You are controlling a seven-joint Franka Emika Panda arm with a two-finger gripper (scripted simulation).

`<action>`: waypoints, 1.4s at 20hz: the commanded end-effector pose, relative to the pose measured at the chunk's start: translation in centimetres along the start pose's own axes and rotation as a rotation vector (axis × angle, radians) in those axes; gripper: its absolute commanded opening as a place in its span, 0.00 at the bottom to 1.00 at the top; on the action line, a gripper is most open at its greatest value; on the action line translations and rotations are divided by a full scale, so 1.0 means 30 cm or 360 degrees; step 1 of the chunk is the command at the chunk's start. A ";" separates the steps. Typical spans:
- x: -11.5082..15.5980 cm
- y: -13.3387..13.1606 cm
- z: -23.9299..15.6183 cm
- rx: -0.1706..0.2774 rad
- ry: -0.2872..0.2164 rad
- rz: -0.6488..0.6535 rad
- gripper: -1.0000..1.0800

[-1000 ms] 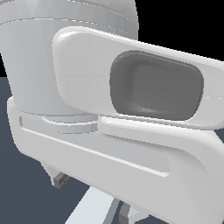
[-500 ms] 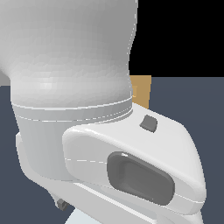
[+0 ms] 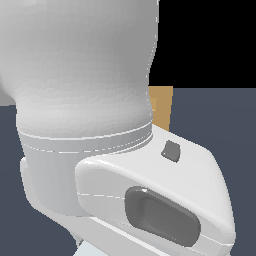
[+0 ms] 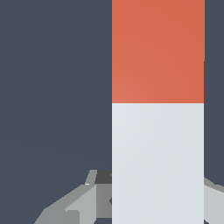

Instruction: Insert the peg into the horizontal hole in a box.

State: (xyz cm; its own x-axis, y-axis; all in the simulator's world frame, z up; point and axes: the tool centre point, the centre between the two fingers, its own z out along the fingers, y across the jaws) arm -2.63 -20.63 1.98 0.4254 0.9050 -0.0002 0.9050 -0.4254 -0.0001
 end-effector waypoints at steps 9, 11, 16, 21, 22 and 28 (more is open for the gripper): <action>0.028 0.014 -0.015 0.0000 -0.0001 -0.0038 0.00; 0.056 0.026 -0.030 -0.0001 -0.0001 -0.0073 0.00; 0.166 0.068 -0.086 -0.0001 -0.0003 -0.0214 0.00; 0.342 0.113 -0.170 -0.0002 -0.0005 -0.0429 0.00; 0.385 0.121 -0.191 -0.0002 -0.0005 -0.0481 0.00; 0.615 0.134 -0.295 -0.0002 -0.0004 -0.0754 0.00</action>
State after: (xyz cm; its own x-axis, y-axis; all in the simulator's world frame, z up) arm 8.11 -7.03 9.93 0.0055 1.0000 -0.0023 1.0000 -0.0055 -0.0019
